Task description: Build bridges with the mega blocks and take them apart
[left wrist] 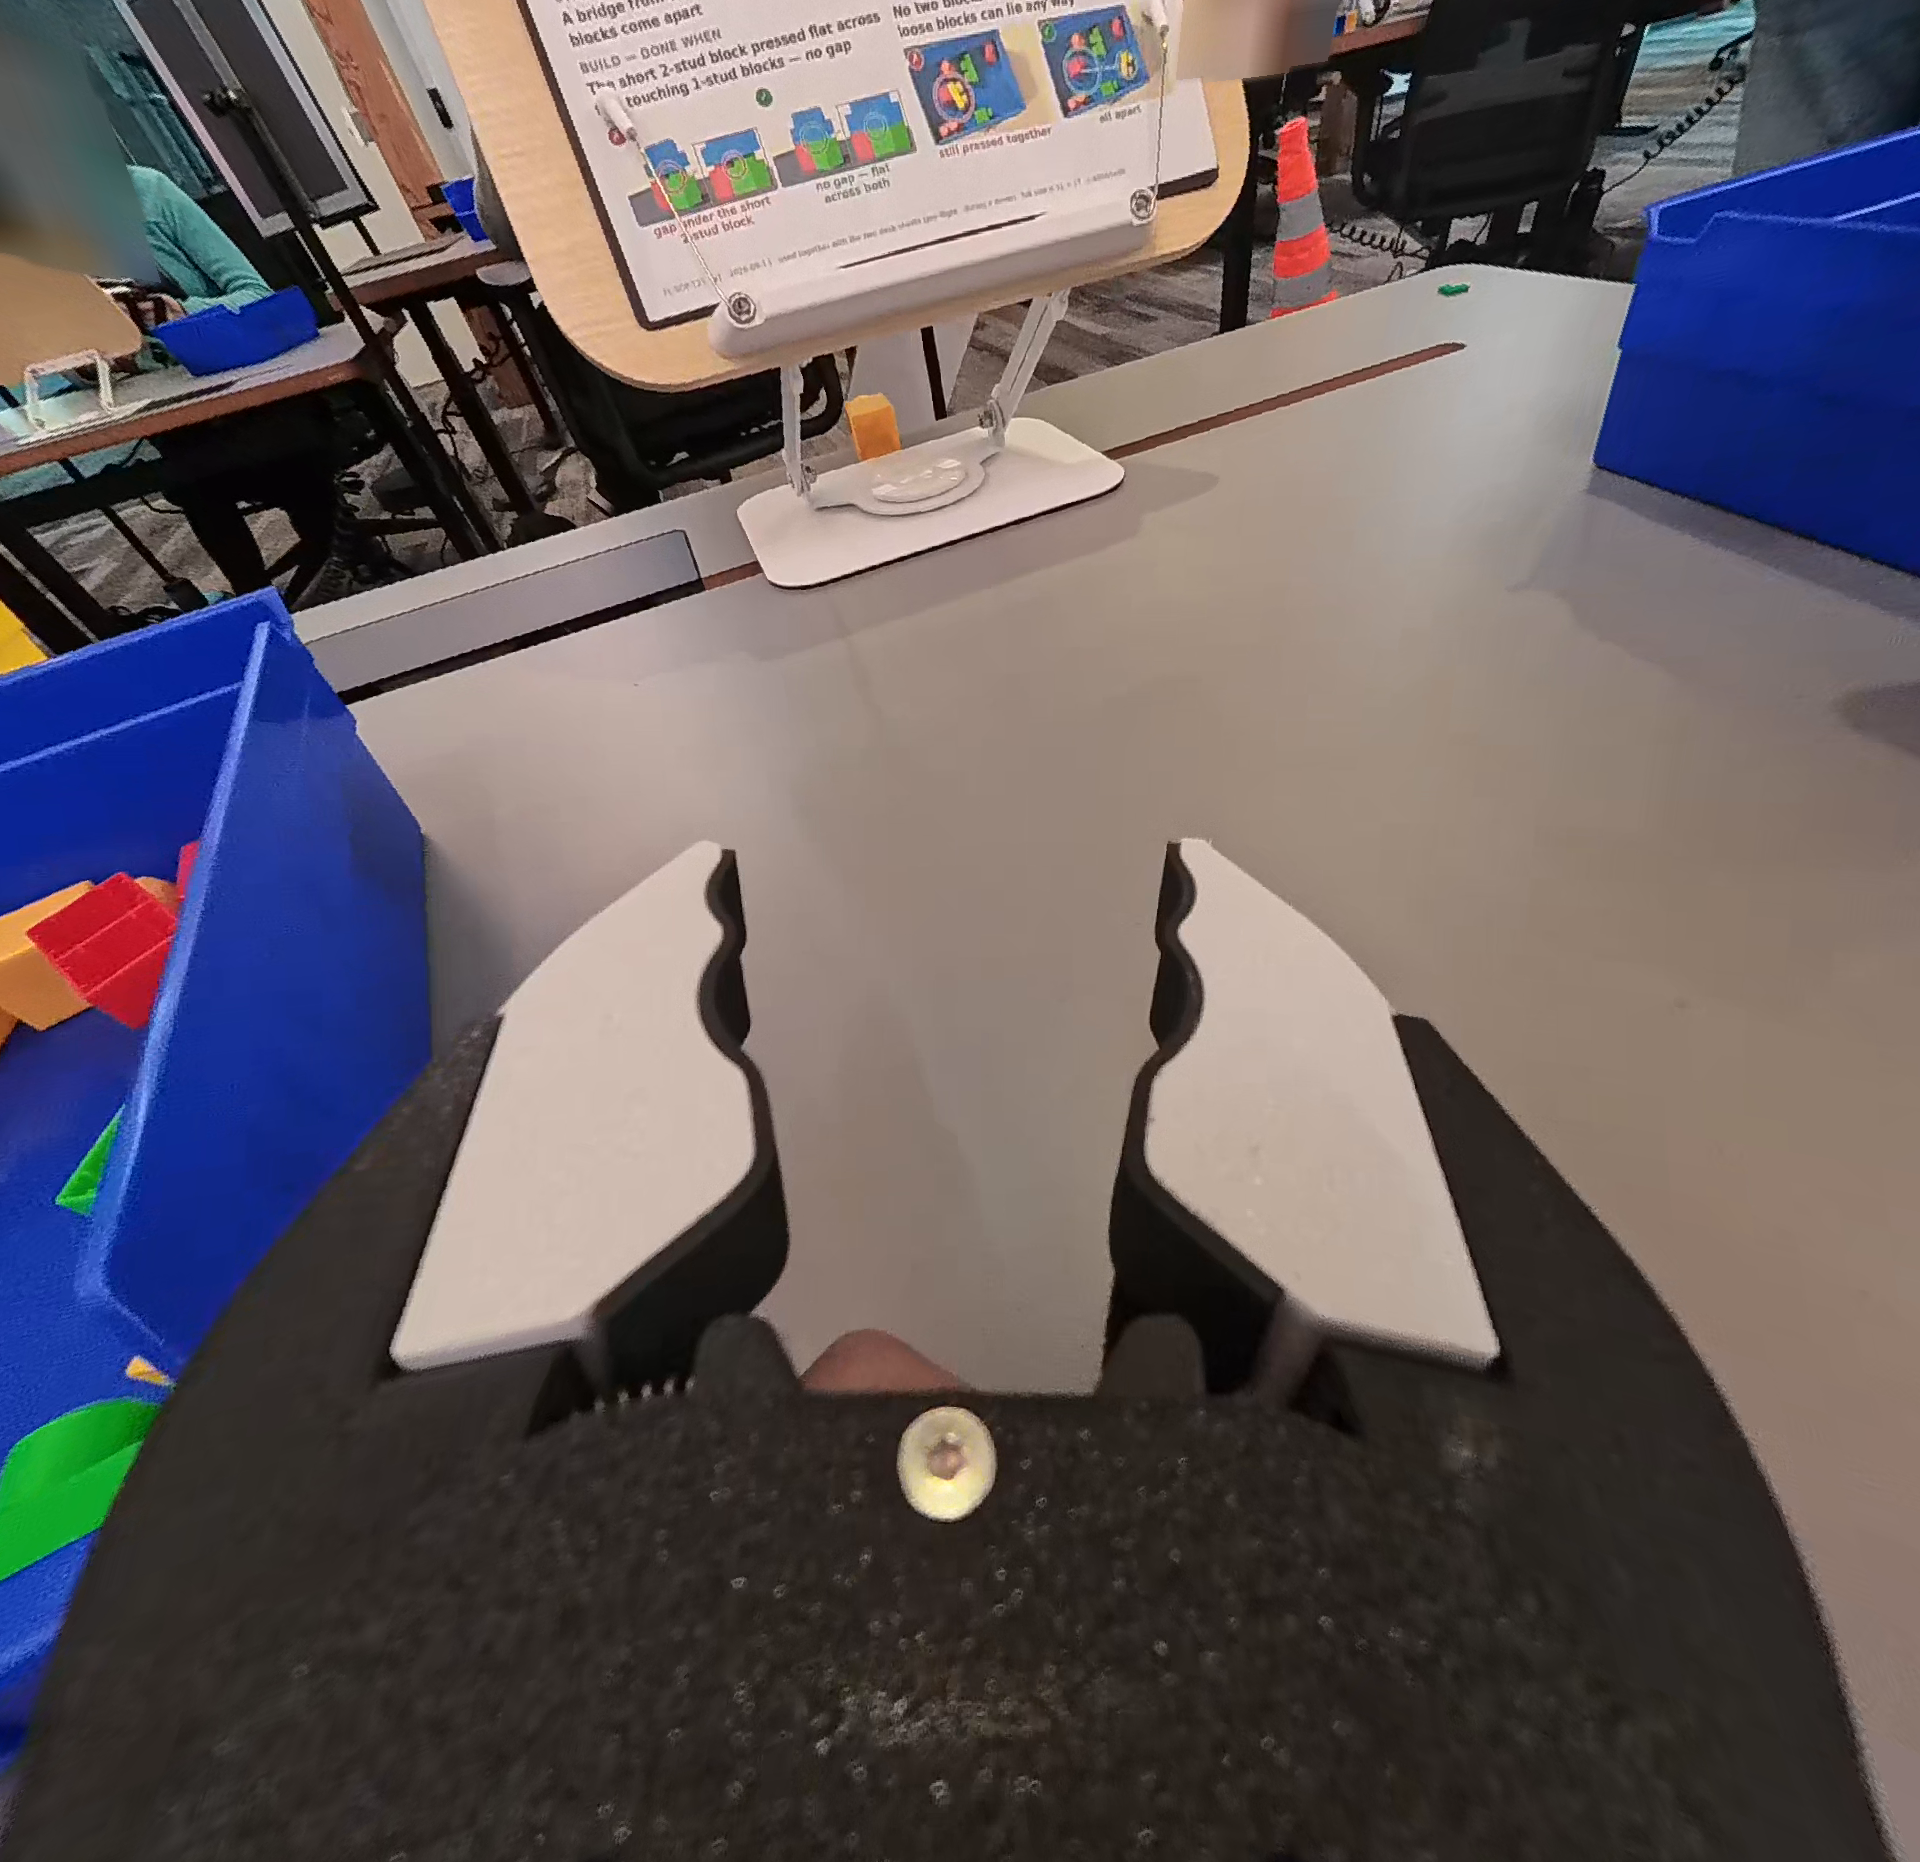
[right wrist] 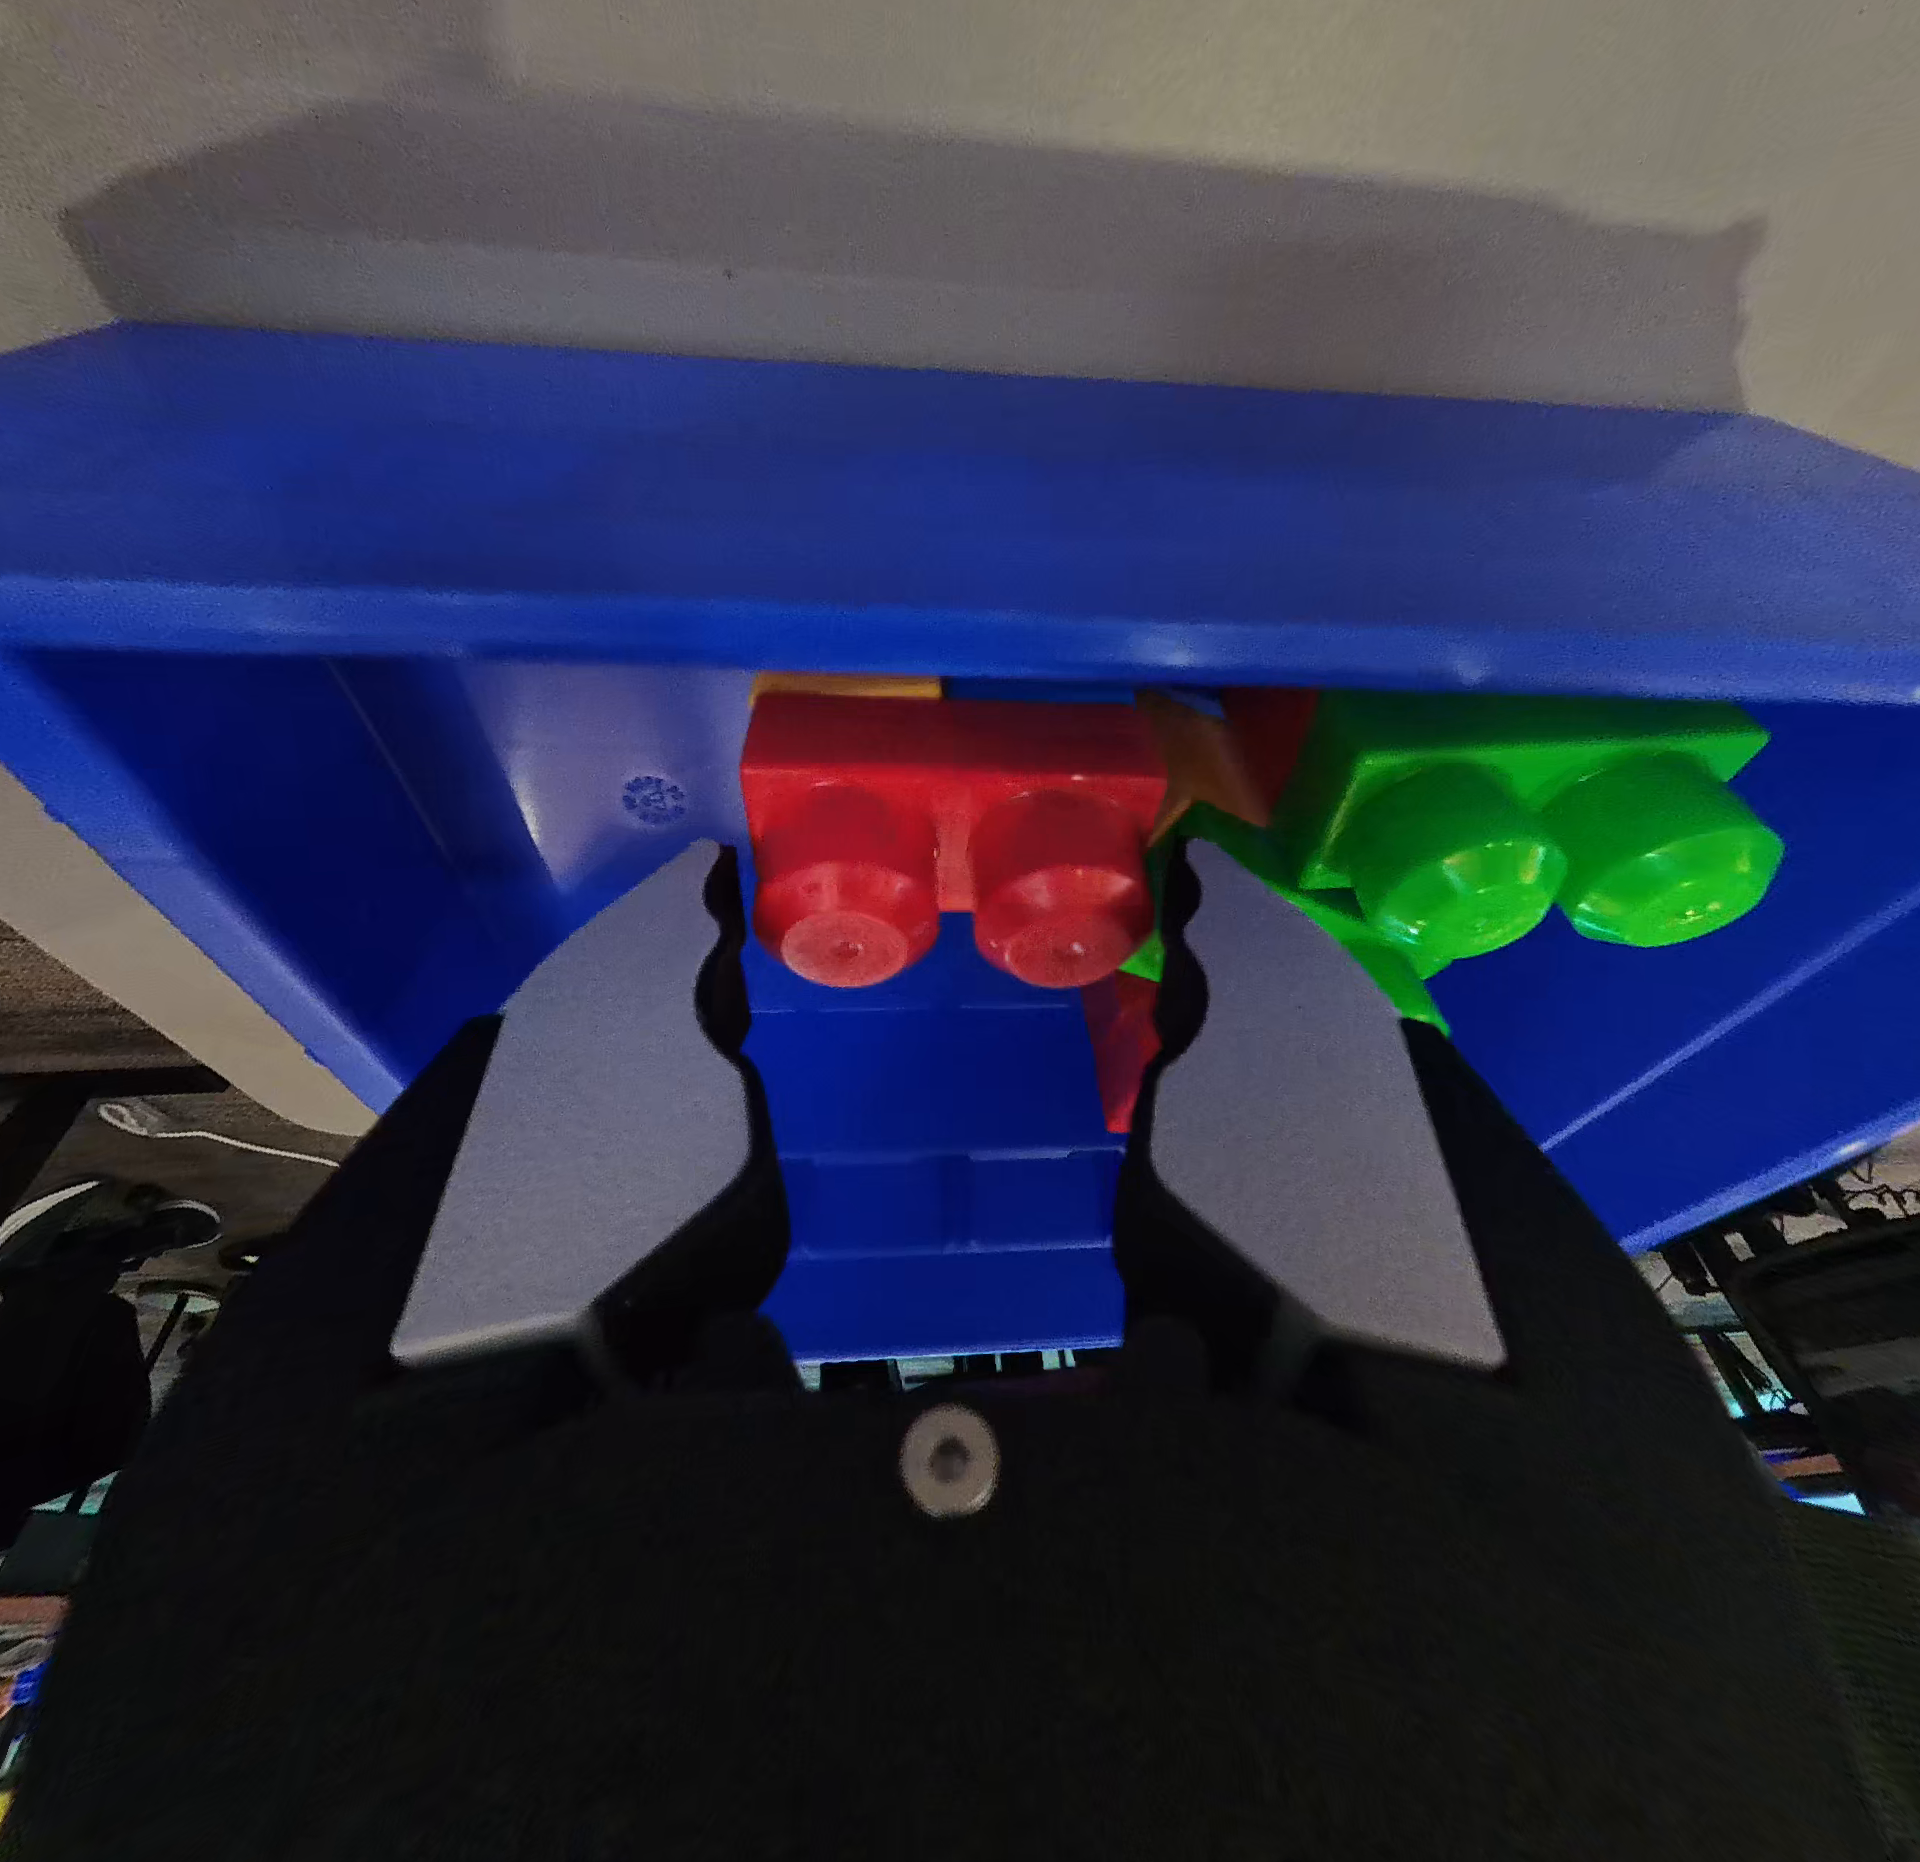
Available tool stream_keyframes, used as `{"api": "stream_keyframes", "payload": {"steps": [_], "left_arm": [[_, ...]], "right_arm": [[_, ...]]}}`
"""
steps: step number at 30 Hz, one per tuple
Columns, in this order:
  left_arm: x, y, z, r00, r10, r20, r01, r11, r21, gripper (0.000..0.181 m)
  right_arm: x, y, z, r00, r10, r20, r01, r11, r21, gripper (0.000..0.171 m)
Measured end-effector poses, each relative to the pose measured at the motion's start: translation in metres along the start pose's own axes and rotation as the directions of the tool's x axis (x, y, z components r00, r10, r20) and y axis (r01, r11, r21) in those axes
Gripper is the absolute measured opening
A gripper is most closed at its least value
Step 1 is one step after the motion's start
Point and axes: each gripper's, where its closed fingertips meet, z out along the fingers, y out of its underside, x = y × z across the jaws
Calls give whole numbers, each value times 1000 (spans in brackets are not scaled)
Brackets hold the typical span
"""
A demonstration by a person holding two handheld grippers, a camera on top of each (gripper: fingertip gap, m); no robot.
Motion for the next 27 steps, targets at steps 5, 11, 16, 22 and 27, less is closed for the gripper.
{"api": "stream_keyframes", "payload": {"steps": [5,11,16,22,27], "left_arm": [[1,-2,-1,1000,1,-5,-1,1000,6,76],[3,-3,-1,999,-18,-35,18,1000,12,76],[2,-8,0,998,-55,-43,56,998,24,77],[10,-23,-9,991,-119,-60,124,989,83,77],[14,-28,-19,990,-137,-37,140,984,113,76]], "right_arm": [[2,3,-16,999,20,-36,-19,1000,19,83],[-4,11,-99,922,253,-293,-151,932,331,72],[-32,9,-188,532,680,-505,-123,652,749,67],[-97,-47,-187,311,930,-197,-17,213,977,60],[-120,-125,-163,386,922,36,-37,-24,999,56]]}}
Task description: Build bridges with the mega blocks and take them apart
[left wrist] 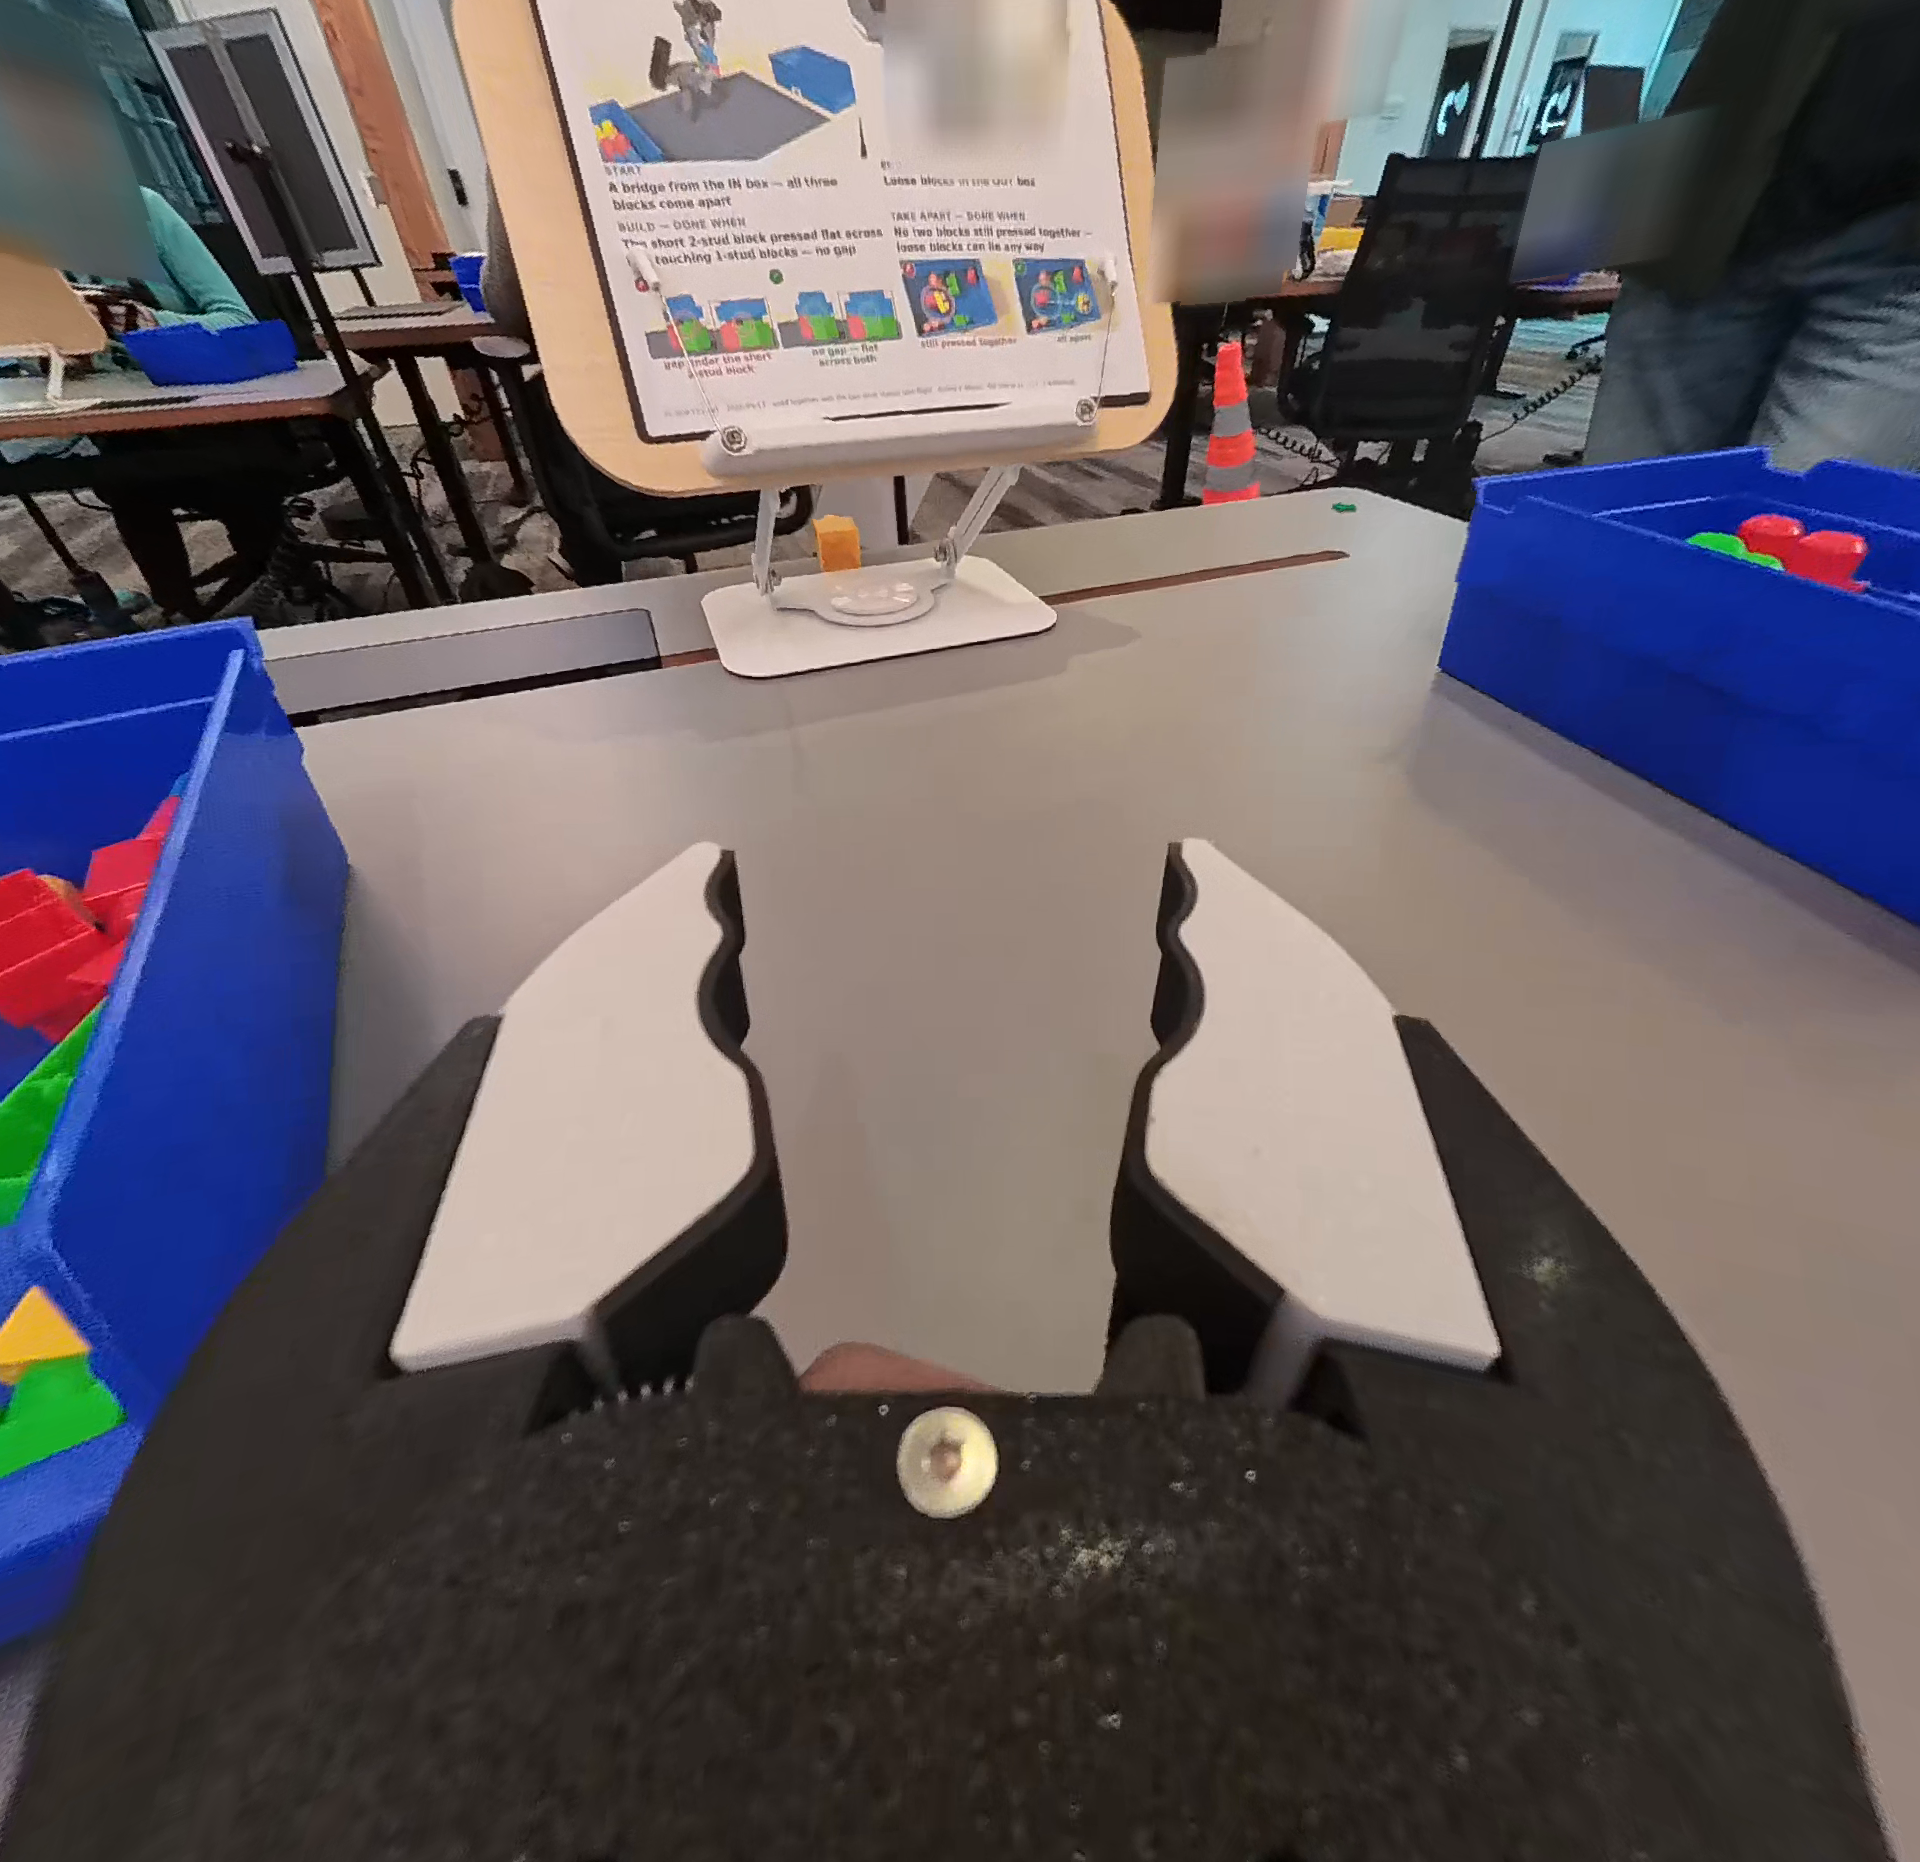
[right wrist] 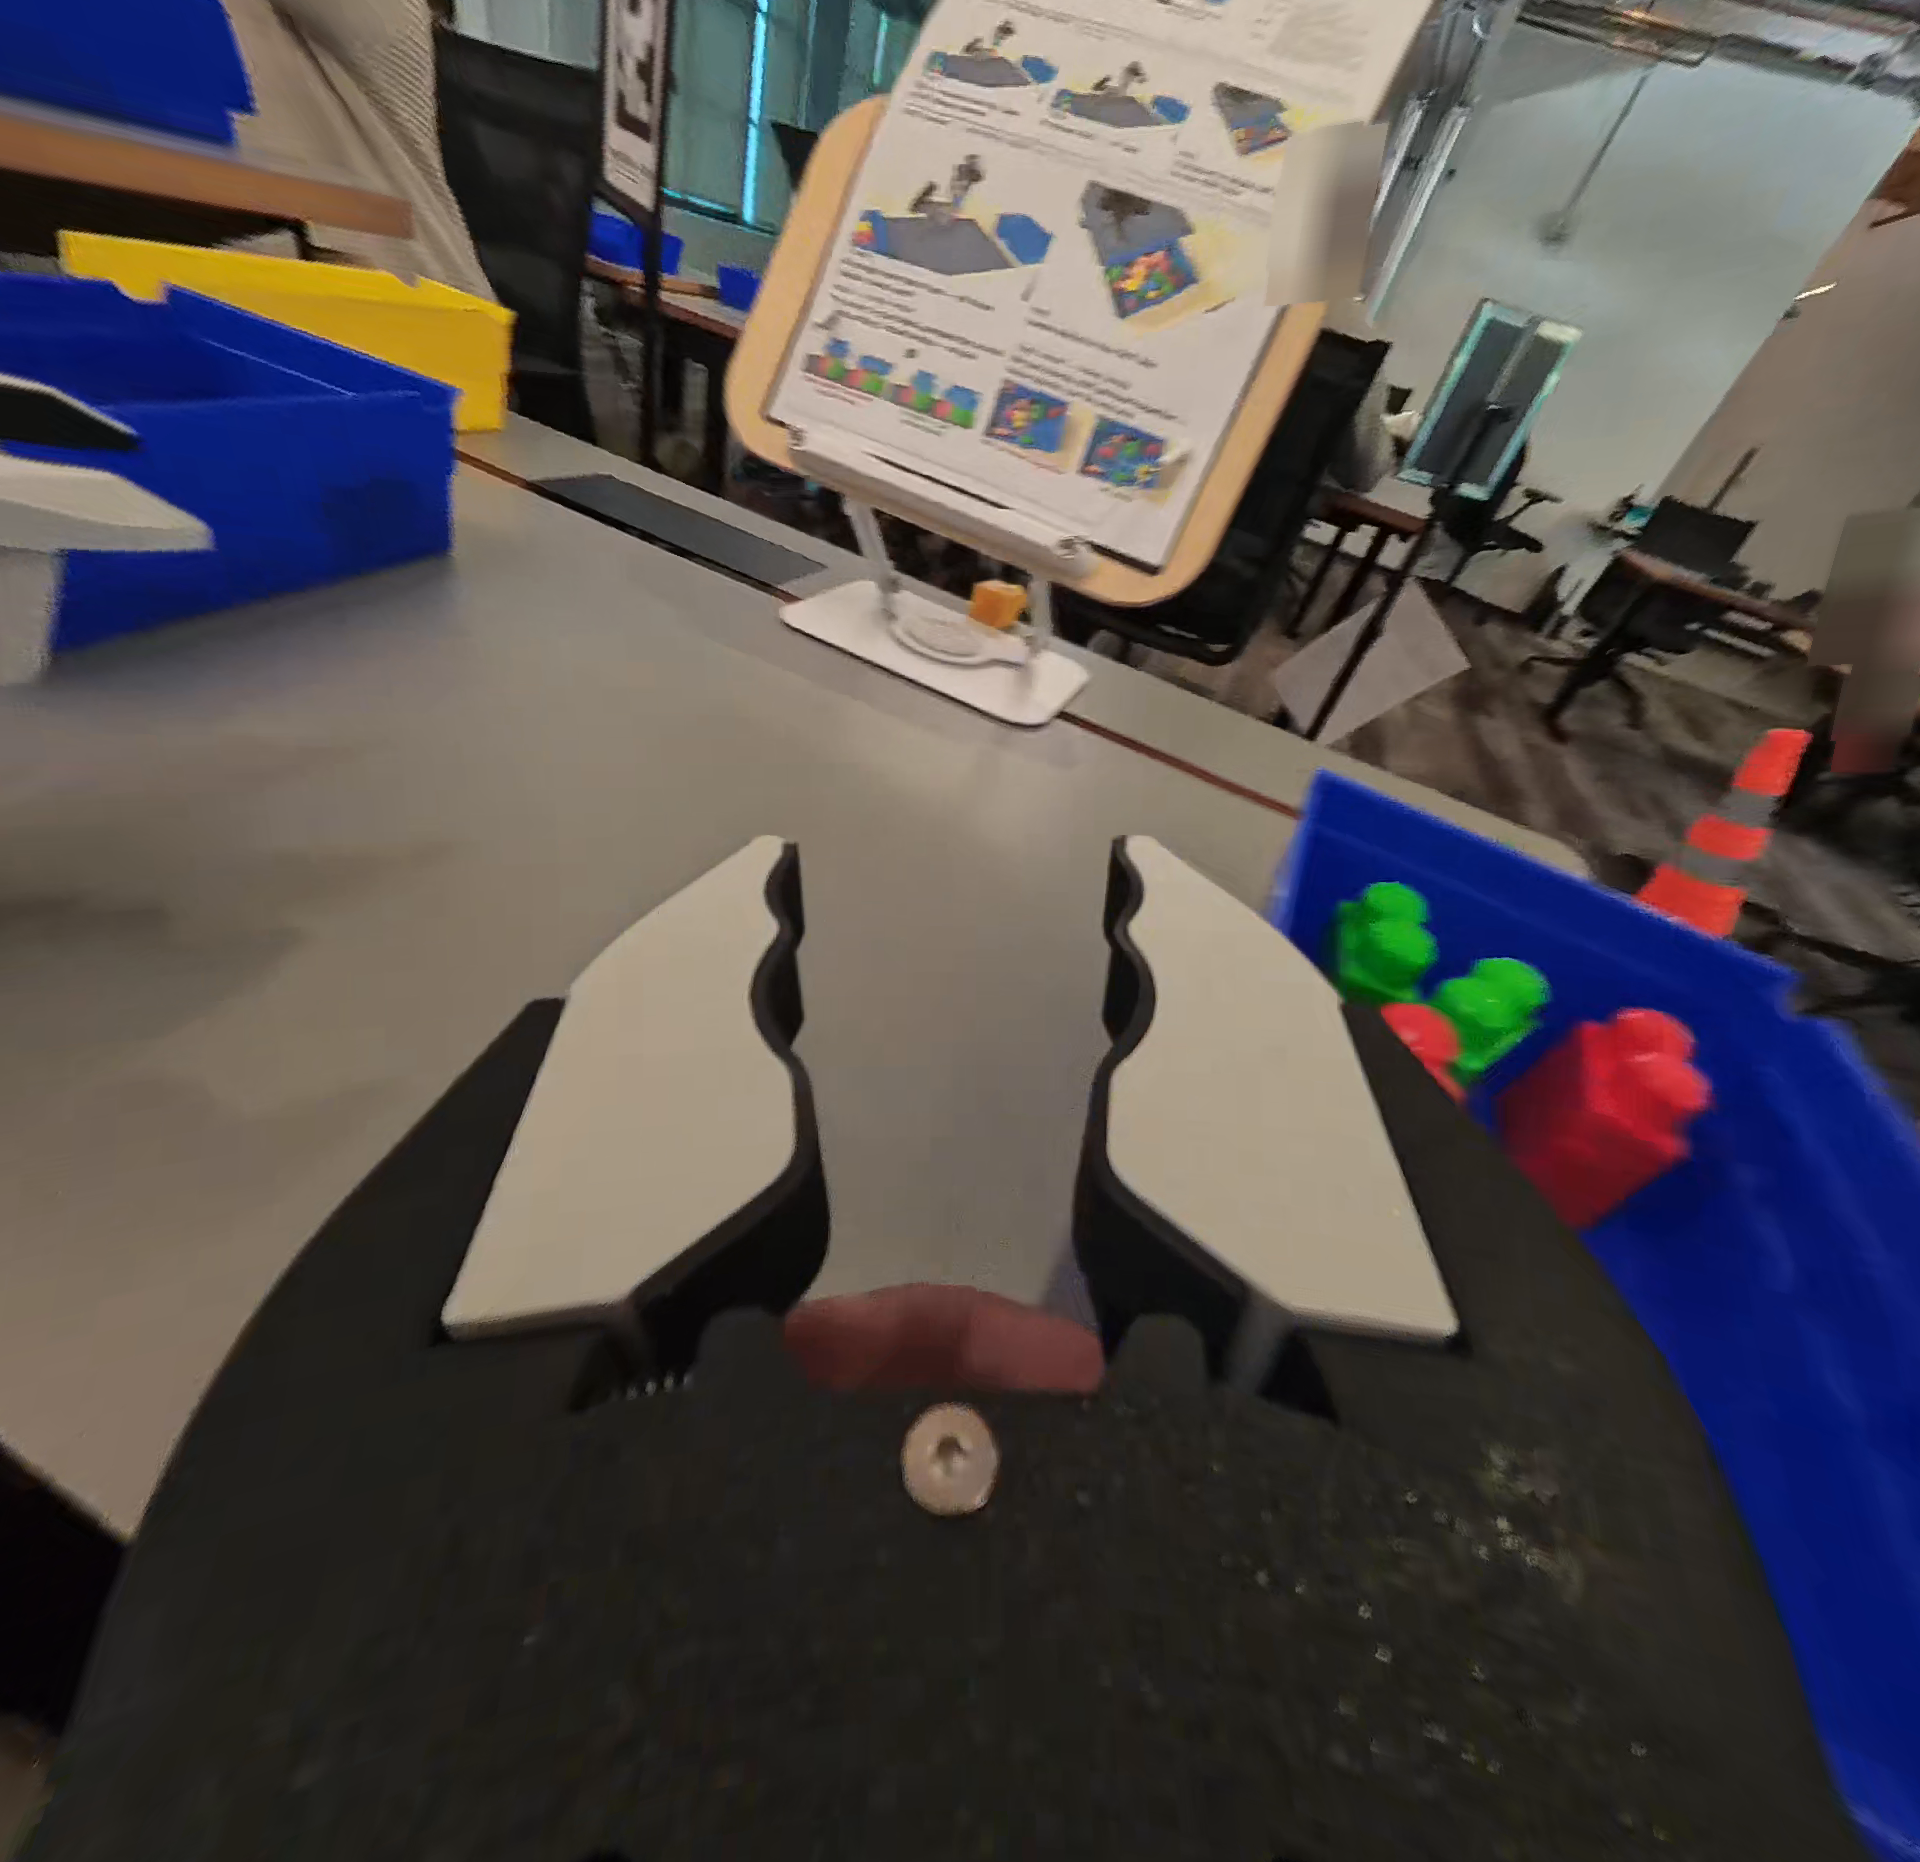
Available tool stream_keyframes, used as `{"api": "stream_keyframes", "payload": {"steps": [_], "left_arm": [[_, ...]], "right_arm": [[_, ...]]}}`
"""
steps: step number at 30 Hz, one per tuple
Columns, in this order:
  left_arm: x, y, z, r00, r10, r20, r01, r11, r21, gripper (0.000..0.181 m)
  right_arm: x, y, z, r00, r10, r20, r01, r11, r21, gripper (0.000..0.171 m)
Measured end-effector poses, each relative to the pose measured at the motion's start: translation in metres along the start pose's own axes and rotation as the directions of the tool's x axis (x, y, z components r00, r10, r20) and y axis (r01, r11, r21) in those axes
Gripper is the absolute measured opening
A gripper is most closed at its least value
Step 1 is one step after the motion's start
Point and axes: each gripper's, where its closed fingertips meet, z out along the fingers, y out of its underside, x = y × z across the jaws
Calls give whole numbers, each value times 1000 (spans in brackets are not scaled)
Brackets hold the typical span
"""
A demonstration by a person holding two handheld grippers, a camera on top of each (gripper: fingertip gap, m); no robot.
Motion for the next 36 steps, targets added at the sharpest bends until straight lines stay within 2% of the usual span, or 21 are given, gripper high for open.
{"api": "stream_keyframes", "payload": {"steps": [3,8,18,25,32,36], "left_arm": [[6,5,-5,1000,-5,6,5,1000,-15,75],[19,15,-13,997,-66,-26,64,995,-83,75],[-9,24,-40,997,-72,21,74,990,-122,78],[-33,47,-70,992,-111,58,119,981,-151,73],[-56,47,-83,988,-114,105,129,981,-144,69],[-77,35,-88,985,-78,155,102,983,-152,68]], "right_arm": [[-28,9,7,998,66,23,-66,998,7,52],[-45,35,20,966,250,64,-241,963,-120,59],[-52,57,25,968,236,81,-217,956,-195,56],[-61,73,29,970,214,117,-180,951,-251,50],[-66,73,34,963,235,133,-196,947,-254,46],[-67,74,35,947,277,159,-229,936,-267,47]]}}
